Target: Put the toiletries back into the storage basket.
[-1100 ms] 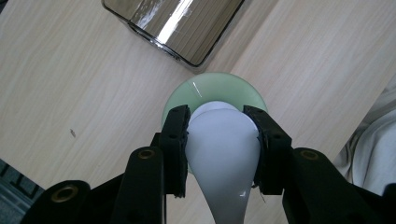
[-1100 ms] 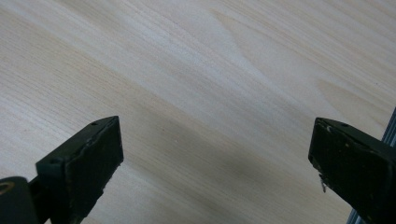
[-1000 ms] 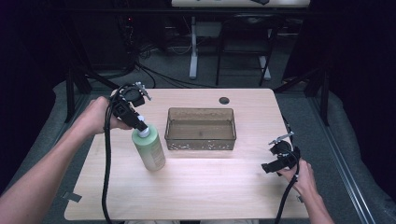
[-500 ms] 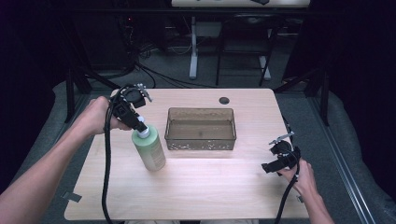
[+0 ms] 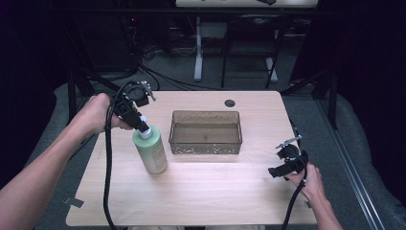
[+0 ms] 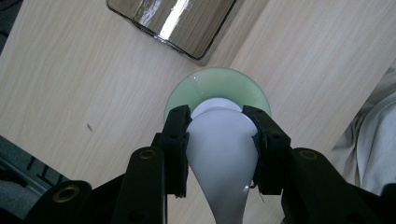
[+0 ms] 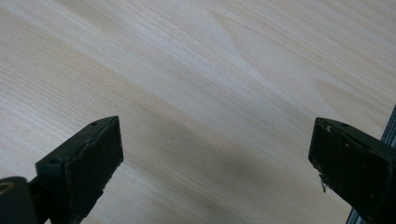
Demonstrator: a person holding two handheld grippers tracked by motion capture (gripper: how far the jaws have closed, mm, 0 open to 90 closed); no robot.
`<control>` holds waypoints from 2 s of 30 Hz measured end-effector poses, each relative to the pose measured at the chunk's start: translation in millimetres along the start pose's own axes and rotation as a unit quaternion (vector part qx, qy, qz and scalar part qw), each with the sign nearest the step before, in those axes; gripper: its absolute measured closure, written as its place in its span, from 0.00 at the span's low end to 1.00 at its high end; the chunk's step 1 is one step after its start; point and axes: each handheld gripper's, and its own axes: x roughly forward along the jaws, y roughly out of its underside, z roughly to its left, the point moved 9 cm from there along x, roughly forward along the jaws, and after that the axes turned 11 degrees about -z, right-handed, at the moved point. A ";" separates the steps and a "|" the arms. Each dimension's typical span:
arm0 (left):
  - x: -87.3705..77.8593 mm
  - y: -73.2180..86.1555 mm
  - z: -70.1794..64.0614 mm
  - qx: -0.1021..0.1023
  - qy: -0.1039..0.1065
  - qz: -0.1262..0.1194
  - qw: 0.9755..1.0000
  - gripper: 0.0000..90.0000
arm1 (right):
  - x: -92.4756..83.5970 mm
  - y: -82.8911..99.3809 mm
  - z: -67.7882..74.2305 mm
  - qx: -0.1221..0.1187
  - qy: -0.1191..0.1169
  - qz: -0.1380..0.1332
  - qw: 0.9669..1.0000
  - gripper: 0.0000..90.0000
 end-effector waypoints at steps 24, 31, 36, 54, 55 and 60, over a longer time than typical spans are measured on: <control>-49.9 -36.1 11.8 0.015 -0.020 0.000 1.000 0.70 | -1.4 -2.8 3.3 -0.014 -0.008 -0.011 1.000 0.00; -58.0 -46.2 14.0 0.017 -0.027 -0.007 0.999 0.70 | -3.2 -4.6 2.7 -0.014 -0.007 -0.021 1.000 0.00; -64.7 -55.4 15.3 0.019 -0.034 -0.012 0.999 0.70 | -4.1 -6.5 2.0 -0.011 -0.009 -0.034 0.999 0.00; -69.4 -85.0 22.3 0.030 -0.047 -0.011 0.998 0.70 | 0.3 -5.4 1.4 -0.012 -0.010 -0.044 0.999 0.00; -69.5 -86.4 22.8 0.030 -0.046 -0.011 0.998 0.70 | 0.5 -5.2 1.2 -0.014 -0.009 -0.043 0.999 0.00; -68.0 -93.1 24.1 0.030 -0.045 -0.005 0.999 0.70 | 0.5 -4.6 1.0 -0.014 -0.009 -0.041 0.999 0.00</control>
